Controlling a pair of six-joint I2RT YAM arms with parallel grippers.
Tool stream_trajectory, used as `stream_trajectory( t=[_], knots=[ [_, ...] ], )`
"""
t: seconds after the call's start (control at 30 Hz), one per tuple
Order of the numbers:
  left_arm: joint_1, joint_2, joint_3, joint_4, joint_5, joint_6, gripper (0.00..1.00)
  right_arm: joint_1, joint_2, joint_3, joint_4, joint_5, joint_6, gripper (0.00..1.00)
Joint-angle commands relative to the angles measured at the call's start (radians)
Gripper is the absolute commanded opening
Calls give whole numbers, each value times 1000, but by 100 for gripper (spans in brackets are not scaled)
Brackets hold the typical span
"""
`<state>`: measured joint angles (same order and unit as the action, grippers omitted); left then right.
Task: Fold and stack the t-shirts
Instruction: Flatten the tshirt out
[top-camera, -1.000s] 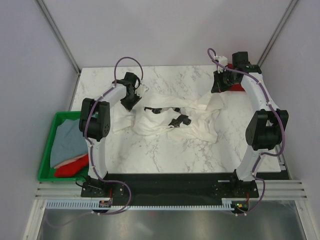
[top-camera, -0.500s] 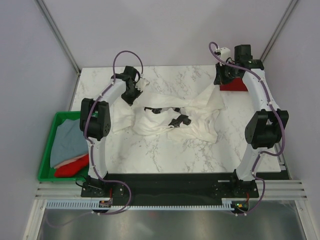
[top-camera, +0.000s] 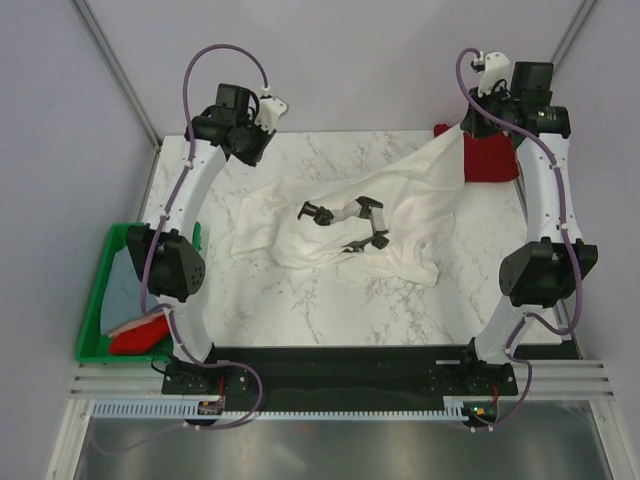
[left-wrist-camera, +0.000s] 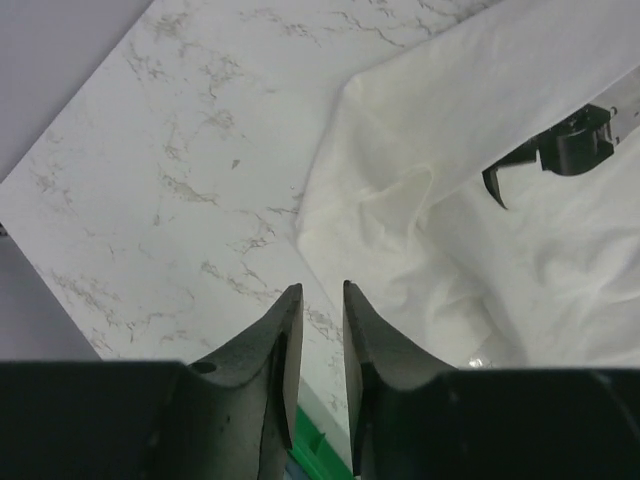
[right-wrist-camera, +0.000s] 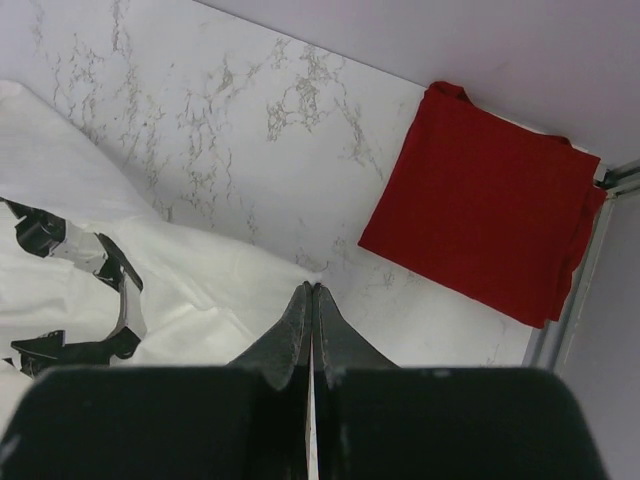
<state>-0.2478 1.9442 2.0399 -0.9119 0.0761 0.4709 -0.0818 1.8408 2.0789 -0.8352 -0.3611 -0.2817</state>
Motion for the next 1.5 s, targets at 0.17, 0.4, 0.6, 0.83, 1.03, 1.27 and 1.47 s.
stream_trajectory(
  t=[0.17,0.4,0.6,0.83,1.03,1.27,1.47],
  knots=[
    [-7,94,-268,-7,-9,44,37,-4,-51,-54,30,-39,38,0],
    [-28,261,-164,19,-25,32,38,-3,-45,-85,27,-42,36,0],
    [-34,334,-96,19,-35,29,38,-3,-40,-103,25,-39,27,0],
    [-36,351,-63,15,-30,12,38,-3,-34,-126,24,-35,21,0],
    [-44,386,-24,1,-18,14,38,2,-22,-134,25,-29,16,0],
    [-50,433,9,-18,-13,8,35,10,-15,-128,24,-18,10,0],
    [-48,440,13,-21,-24,5,23,10,-11,-131,24,-15,7,0]
  ],
)
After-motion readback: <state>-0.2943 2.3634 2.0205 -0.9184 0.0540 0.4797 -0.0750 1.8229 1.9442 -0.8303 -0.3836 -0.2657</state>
